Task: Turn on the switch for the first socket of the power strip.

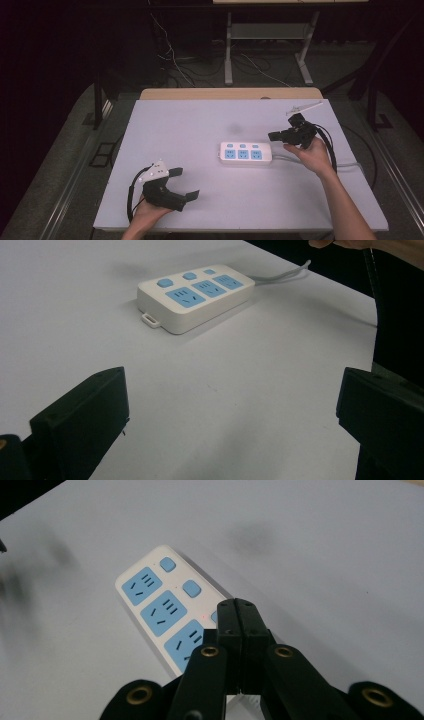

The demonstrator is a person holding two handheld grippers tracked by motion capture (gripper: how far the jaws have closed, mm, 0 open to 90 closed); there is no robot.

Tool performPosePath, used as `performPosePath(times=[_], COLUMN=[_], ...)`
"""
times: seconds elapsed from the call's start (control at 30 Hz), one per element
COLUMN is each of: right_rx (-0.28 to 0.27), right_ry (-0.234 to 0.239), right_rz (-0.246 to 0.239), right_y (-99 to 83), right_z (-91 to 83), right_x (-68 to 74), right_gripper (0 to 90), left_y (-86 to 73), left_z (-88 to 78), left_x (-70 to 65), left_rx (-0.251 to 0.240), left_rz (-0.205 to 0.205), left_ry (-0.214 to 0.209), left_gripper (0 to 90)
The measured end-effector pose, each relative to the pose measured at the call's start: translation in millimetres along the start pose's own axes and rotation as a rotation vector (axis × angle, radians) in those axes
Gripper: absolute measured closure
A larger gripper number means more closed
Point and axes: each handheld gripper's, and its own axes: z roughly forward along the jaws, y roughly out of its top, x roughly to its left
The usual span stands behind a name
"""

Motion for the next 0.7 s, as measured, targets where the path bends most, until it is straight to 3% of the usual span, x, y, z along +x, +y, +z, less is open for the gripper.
performPosePath(times=[0.43, 0.6, 0.7], right_rx=[-0.040, -0.055, -0.063], right_ry=[-0.001, 0.003, 0.009], right_rz=[0.037, 0.066, 0.084], right_y=[-18.5, -27.6, -33.1], right_z=[-26.1, -32.5, -36.0], right_x=[8.2, 10.8, 13.4], right_gripper=[82.6, 74.1, 63.1], left_y=[-0.1, -0.1, -0.1], left_z=[0.4, 0.2, 0.5], left_x=[-0.4, -0.5, -0.7], left_rx=[0.002, 0.002, 0.003], left_rz=[-0.001, -0.001, 0.001], left_ry=[0.000, 0.001, 0.000], left_gripper=[0.0, 0.0, 0.0])
